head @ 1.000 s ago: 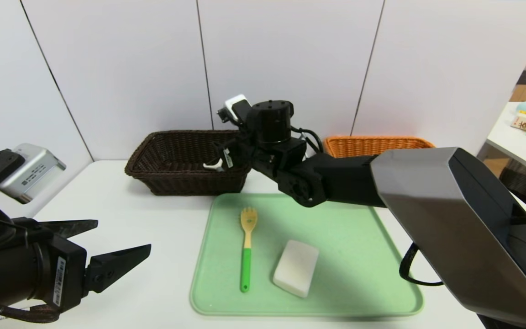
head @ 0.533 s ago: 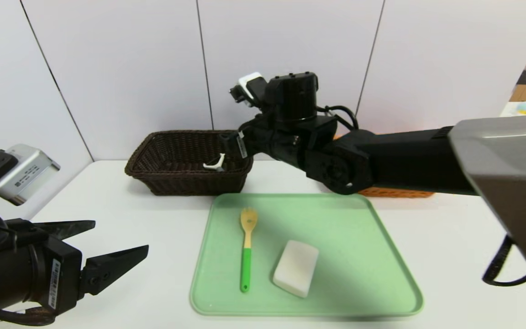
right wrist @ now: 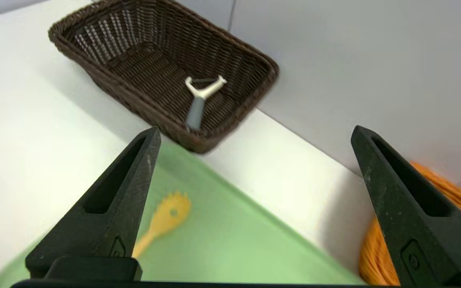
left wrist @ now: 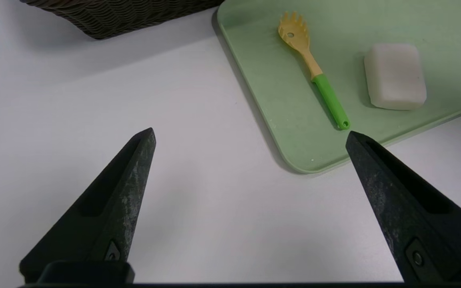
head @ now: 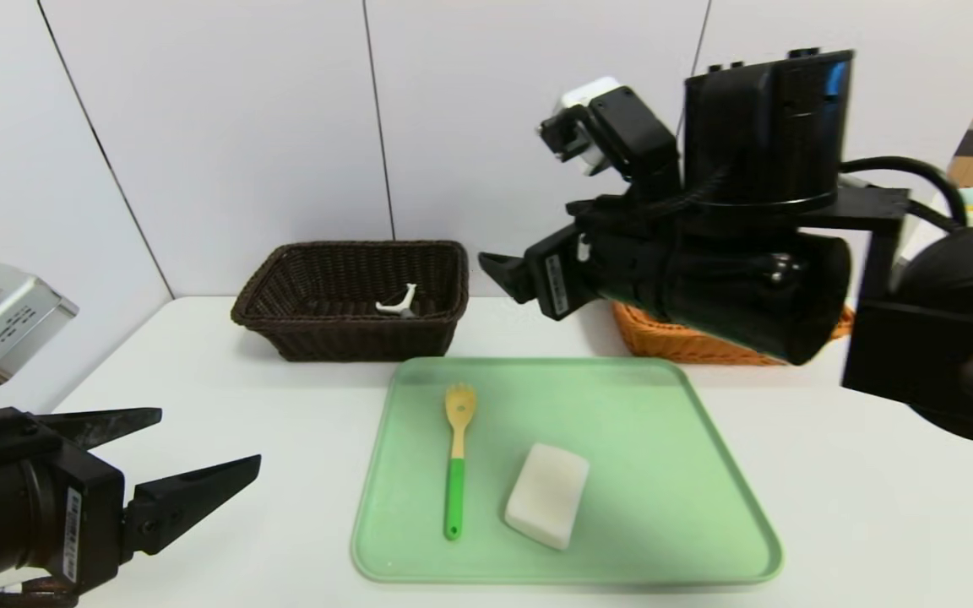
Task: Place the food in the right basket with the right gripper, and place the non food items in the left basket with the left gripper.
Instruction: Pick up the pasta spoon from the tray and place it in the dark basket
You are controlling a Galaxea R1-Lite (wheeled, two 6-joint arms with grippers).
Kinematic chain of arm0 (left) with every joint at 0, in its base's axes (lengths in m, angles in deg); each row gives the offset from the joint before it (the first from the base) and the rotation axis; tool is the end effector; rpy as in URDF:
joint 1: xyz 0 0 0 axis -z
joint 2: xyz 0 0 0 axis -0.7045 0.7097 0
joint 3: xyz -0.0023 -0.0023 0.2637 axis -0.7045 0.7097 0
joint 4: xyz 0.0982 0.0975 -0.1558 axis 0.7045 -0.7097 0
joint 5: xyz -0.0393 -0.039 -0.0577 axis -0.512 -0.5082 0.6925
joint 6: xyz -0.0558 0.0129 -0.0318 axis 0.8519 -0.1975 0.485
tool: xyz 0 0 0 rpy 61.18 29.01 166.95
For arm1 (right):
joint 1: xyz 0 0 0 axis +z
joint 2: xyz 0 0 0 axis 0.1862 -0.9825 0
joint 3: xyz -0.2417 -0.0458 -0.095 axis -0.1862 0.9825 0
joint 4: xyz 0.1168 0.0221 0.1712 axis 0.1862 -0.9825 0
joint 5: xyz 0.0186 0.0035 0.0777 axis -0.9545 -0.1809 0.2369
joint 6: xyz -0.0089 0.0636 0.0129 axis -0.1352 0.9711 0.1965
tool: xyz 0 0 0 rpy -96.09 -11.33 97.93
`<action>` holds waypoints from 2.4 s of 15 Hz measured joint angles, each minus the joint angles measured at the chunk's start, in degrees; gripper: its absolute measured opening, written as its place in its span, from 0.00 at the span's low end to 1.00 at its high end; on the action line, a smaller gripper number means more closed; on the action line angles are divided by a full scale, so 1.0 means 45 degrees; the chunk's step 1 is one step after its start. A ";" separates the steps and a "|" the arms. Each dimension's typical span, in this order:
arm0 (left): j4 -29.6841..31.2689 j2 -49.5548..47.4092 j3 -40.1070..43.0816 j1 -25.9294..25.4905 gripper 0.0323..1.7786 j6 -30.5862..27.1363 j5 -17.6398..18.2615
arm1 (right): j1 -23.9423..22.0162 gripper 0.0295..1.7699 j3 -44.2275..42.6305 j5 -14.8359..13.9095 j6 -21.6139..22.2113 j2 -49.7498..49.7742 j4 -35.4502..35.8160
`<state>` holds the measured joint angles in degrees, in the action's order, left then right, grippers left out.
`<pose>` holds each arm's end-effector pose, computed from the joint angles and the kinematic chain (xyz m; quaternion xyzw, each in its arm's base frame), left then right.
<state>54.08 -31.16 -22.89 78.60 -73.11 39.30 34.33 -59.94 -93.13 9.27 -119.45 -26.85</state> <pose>0.1704 -0.1025 0.1818 0.0131 0.2219 -0.1988 0.9545 0.2854 0.2622 0.2204 -0.1341 0.0512 0.2660 0.9532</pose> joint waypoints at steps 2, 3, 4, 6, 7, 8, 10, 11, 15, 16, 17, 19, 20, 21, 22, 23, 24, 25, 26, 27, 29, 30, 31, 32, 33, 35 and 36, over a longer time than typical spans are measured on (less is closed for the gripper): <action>0.0022 -0.0160 0.0106 0.0014 0.95 -0.0014 0.0005 | -0.0060 0.93 0.1311 -0.0355 -0.0005 0.1268 -0.0011; 0.0030 -0.0228 0.0154 0.0019 0.95 -0.0011 0.0019 | -0.0157 0.94 0.1915 -0.0526 0.0000 0.1885 -0.0030; 0.0035 -0.0298 0.0209 0.0014 0.95 -0.0014 0.0014 | -0.0349 0.94 0.2511 -0.0666 -0.0005 0.2462 -0.0030; 0.0035 -0.0390 0.0241 0.0019 0.95 -0.0014 0.0019 | -0.0943 0.95 0.3600 -0.0740 -0.0005 0.3435 -0.0011; 0.0035 -0.0417 0.0247 0.0019 0.95 -0.0011 0.0024 | -0.1235 0.95 0.4104 -0.0767 -0.0005 0.3871 0.0024; 0.0041 -0.0439 0.0247 0.0019 0.95 -0.0011 0.0038 | -0.1468 0.95 0.4605 -0.0791 0.0000 0.4318 0.0049; 0.0035 -0.0466 0.0247 0.0024 0.95 -0.0014 0.0038 | -0.1745 0.96 0.5486 -0.0864 0.0019 0.5085 0.0060; 0.0046 -0.0482 0.0257 0.0024 0.95 -0.0005 0.0051 | -0.1861 0.96 0.5892 -0.0913 0.0024 0.5426 0.0087; 0.0035 -0.0501 0.0325 0.0060 0.95 -0.0011 0.0057 | -0.2649 0.96 0.6981 -0.0954 0.0008 0.6640 0.0081; 0.0035 -0.0501 0.0312 0.0079 0.95 -0.0011 0.0062 | -0.2804 0.96 0.7222 -0.0954 0.0014 0.6922 0.0035; 0.0041 -0.0501 0.0312 0.0098 0.95 -0.0005 0.0057 | -0.2885 0.96 0.7496 -0.0954 0.0014 0.7160 0.0005; 0.0041 -0.0507 0.0331 0.0111 0.95 0.0000 0.0062 | -0.3018 0.96 0.8084 -0.0956 0.0008 0.7669 0.0011; 0.0030 -0.0520 0.0355 0.0116 0.95 0.0011 0.0062 | -0.3142 0.96 0.8390 -0.0962 0.0014 0.7937 0.0011; 0.0030 -0.0545 0.0404 0.0122 0.95 0.0011 0.0057 | -0.3275 0.96 0.8623 -0.0962 0.0019 0.8170 0.0011; 0.0041 -0.0563 0.0442 0.0116 0.95 0.0014 0.0068 | -0.3386 0.96 0.8802 -0.0956 0.0019 0.8368 -0.0014; 0.0035 -0.0582 0.0485 0.0116 0.95 0.0011 0.0062 | -0.3489 0.96 0.8959 -0.0948 0.0019 0.8558 -0.0030; 0.0041 -0.0580 0.0498 0.0130 0.95 0.0011 0.0057 | -0.3538 0.96 0.9045 -0.0943 0.0019 0.8691 -0.0035; 0.0054 -0.0550 0.0485 0.0141 0.95 0.0024 0.0062 | -0.3570 0.96 0.9138 -0.0943 0.0019 0.8788 -0.0038; 0.0054 -0.0477 0.0382 0.0195 0.95 0.0068 0.0057 | -0.3581 0.96 0.9200 -0.0943 0.0019 0.8845 -0.0038; 0.0049 -0.0368 0.0217 0.0317 0.95 0.0103 0.0051 | -0.3587 0.96 0.9243 -0.0943 0.0024 0.8888 -0.0043; -0.0043 0.0092 -0.0341 0.0661 0.95 0.0336 0.0027 | -0.3589 0.96 0.9346 -0.0924 0.0030 0.8942 -0.0035; -0.0236 0.0528 -0.0894 0.0932 0.95 0.0661 -0.0005 | -0.3589 0.96 0.9419 -0.0932 0.0033 0.8961 -0.0024; -0.0585 0.1019 -0.1550 0.1254 0.95 0.1138 -0.0041 | -0.3589 0.96 0.9511 -0.0937 0.0033 0.8999 -0.0030; -0.1029 0.1574 -0.2259 0.1598 0.95 0.1777 -0.0043 | -0.3589 0.96 0.9574 -0.0943 0.0019 0.9048 -0.0030; -0.1547 0.2219 -0.3067 0.1937 0.95 0.2544 -0.0054 | -0.3589 0.96 0.9622 -0.0948 0.0019 0.9089 -0.0038; -0.2568 0.3503 -0.4470 0.2462 0.95 0.3841 -0.0049 | -0.3589 0.96 0.9720 -0.0943 0.0005 0.9113 -0.0043; -0.3021 0.4099 -0.5077 0.2701 0.95 0.4318 -0.0041 | -0.3589 0.96 0.9739 -0.0948 -0.0005 0.9119 -0.0049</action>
<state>40.49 -12.72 -45.74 90.76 -53.68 39.12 18.18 -16.11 -97.40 9.25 -78.42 -27.07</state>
